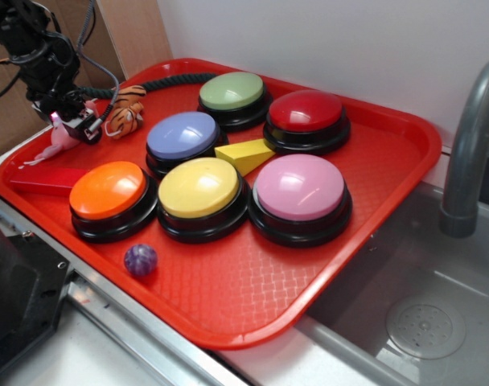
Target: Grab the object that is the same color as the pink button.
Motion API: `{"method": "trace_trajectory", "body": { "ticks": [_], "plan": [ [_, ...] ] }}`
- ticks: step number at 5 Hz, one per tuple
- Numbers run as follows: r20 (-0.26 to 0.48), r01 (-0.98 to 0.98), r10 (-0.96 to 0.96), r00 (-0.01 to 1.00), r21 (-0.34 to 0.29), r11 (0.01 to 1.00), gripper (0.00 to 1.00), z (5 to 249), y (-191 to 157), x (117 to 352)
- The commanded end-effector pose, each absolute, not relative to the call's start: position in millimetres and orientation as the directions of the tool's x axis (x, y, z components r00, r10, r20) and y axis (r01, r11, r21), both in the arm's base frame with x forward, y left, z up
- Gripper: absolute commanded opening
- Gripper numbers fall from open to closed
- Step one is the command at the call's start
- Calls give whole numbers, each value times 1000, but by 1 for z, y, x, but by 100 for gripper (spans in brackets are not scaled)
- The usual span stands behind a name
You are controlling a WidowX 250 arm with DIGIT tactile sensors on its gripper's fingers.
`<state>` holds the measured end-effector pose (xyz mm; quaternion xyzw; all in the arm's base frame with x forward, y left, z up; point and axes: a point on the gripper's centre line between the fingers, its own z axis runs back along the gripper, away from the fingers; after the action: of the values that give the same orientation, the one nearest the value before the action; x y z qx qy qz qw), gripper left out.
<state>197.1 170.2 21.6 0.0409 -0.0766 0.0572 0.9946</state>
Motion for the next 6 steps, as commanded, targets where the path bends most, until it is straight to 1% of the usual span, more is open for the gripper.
{"method": "trace_trajectory", "body": {
  "ticks": [1,2,3,4,5,6],
  "plan": [
    [66,-142,141,988,13,990,0,61,160,201],
    [43,-105,109,993,-76,992,0,100,122,204],
    [18,-59,62,998,-145,988,0,129,76,204],
    [19,28,-25,1000,-154,988,0,143,32,202],
    [31,137,-134,990,-119,983,0,135,2,191],
    [78,239,-235,969,-45,970,0,132,-30,183]
  ]
}}
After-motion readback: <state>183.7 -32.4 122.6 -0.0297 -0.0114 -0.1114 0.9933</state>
